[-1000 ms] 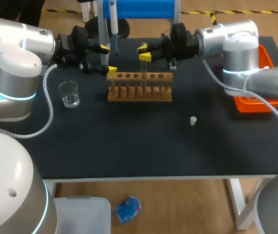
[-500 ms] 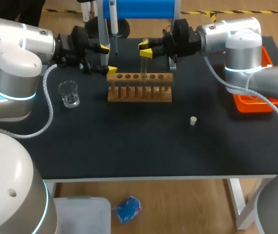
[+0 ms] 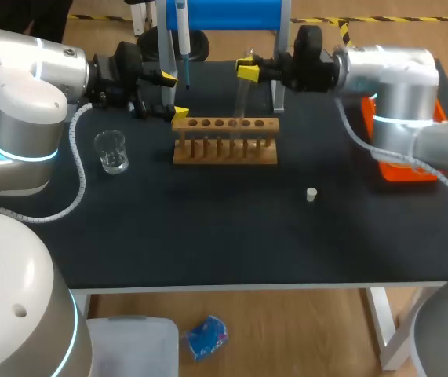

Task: Invert the test tube, pick up the pipette, mount the tip to pipette, aspirate from beaker and dispense into the tube, eject the tip, return the pipette, and cap with the stopper.

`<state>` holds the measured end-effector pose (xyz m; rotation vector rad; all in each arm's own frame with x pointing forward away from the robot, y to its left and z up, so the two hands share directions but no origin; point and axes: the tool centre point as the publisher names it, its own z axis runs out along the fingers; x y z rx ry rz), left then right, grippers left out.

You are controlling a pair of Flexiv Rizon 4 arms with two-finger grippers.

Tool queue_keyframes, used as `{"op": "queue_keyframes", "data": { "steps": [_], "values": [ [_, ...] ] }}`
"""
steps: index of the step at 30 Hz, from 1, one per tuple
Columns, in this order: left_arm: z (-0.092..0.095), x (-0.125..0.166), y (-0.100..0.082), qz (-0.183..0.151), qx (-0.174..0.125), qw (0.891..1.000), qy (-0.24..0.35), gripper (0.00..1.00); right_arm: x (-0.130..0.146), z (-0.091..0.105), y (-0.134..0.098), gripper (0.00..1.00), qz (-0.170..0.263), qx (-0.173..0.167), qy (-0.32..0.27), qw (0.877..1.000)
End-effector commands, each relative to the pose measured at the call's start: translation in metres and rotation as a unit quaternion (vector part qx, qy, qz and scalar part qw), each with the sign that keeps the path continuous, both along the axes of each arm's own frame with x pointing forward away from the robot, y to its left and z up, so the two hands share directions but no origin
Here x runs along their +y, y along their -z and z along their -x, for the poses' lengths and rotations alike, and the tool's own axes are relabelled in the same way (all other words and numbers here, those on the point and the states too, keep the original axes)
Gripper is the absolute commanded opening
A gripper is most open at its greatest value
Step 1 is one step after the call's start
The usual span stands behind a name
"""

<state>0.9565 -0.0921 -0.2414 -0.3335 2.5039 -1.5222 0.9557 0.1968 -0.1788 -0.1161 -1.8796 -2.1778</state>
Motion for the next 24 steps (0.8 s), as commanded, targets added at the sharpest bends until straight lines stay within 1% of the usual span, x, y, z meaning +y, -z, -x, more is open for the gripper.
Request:
{"op": "queue_keyframes", "data": {
  "steps": [1, 12, 13, 14, 15, 16, 17, 18, 19, 20, 21, 22, 24],
  "values": [
    [0.0, 0.0, 0.0, -0.001, 0.001, 1.0, 0.0, 1.0, -0.003, 0.003, 0.004, 0.0, -0.08, 0.153, 0.002, 0.985],
    [0.0, 0.0, 0.0, -0.001, 0.001, 1.0, 0.0, 1.0, -0.003, 0.003, 0.004, 0.0, -0.08, 0.153, 0.002, 0.985],
    [0.0, 0.0, 0.0, -0.001, 0.001, 1.0, 0.0, 1.0, -0.004, 0.003, 0.002, 0.0, -0.07, 0.171, -0.001, 0.983],
    [0.0, -0.001, -0.003, -0.022, -0.046, 0.999, -0.003, 1.0, -0.005, 0.002, -0.001, 0.0, -0.071, 0.188, -0.005, 0.979],
    [0.002, -0.003, -0.004, -0.02, -0.076, 0.997, -0.009, 1.0, -0.006, 0.001, -0.005, 0.0, -0.054, 0.192, -0.004, 0.98],
    [0.005, -0.005, -0.005, -0.003, -0.107, 0.994, 0.005, 1.0, -0.007, -0.001, -0.008, 0.0, -0.027, 0.204, -0.006, 0.979],
    [0.011, -0.008, -0.007, -0.017, -0.162, 0.986, 0.016, 1.0, -0.007, -0.001, -0.012, 0.0, -0.017, 0.224, -0.01, 0.974],
    [0.015, -0.011, -0.007, -0.036, -0.193, 0.98, 0.01, 1.0, -0.007, -0.002, -0.017, 0.0, -0.01, 0.239, -0.009, 0.971],
    [0.02, -0.013, -0.008, -0.024, -0.226, 0.974, 0.021, 1.0, -0.007, -0.003, -0.021, 0.0, 0.011, 0.256, -0.01, 0.967],
    [0.025, -0.014, -0.008, -0.024, -0.25, 0.968, 0.019, 1.0, -0.008, -0.003, -0.025, 0.0, 0.028, 0.27, -0.015, 0.962],
    [0.029, -0.016, -0.009, -0.035, -0.275, 0.96, 0.023, 1.0, -0.008, -0.004, -0.029, 0.0, 0.044, 0.287, -0.009, 0.957],
    [0.032, -0.018, -0.01, -0.03, -0.287, 0.957, 0.022, 1.0, -0.009, -0.004, -0.031, 0.0, 0.065, 0.305, -0.005, 0.95],
    [0.033, -0.018, -0.01, -0.027, -0.29, 0.957, 0.011, 1.0, -0.01, -0.004, -0.034, 0.0, 0.097, 0.333, 0.006, 0.938]
  ]
}}
